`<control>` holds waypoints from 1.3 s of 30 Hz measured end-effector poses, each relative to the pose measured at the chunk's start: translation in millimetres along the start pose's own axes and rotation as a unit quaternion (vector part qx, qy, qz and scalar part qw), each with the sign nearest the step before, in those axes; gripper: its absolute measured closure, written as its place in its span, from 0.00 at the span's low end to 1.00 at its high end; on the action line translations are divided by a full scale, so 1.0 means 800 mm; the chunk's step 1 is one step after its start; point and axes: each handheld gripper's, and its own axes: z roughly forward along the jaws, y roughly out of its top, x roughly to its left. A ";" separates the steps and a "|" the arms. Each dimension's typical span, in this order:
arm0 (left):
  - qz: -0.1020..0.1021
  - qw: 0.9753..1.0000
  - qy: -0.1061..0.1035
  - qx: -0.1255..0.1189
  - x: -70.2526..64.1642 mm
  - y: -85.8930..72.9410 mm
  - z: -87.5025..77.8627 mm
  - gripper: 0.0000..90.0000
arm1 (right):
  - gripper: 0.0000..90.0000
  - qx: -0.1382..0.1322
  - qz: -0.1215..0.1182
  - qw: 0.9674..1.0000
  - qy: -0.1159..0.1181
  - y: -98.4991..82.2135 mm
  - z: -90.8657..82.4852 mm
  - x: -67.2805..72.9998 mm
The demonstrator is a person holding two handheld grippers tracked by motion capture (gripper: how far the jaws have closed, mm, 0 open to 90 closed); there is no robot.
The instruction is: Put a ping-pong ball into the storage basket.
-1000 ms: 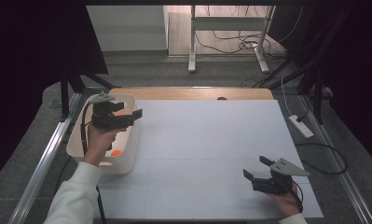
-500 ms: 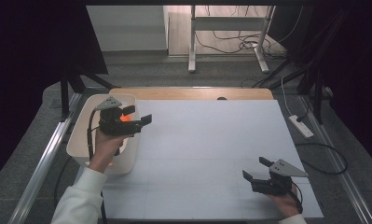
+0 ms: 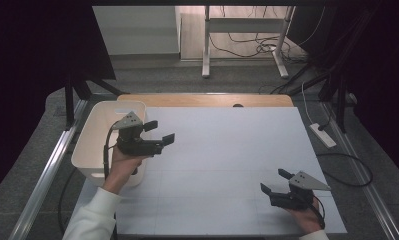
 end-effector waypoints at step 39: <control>0.036 0.998 -0.030 0.034 -0.046 -0.096 0.027 0.17 | 0.16 0.001 0.001 1.000 -0.004 -0.002 -0.003 0.000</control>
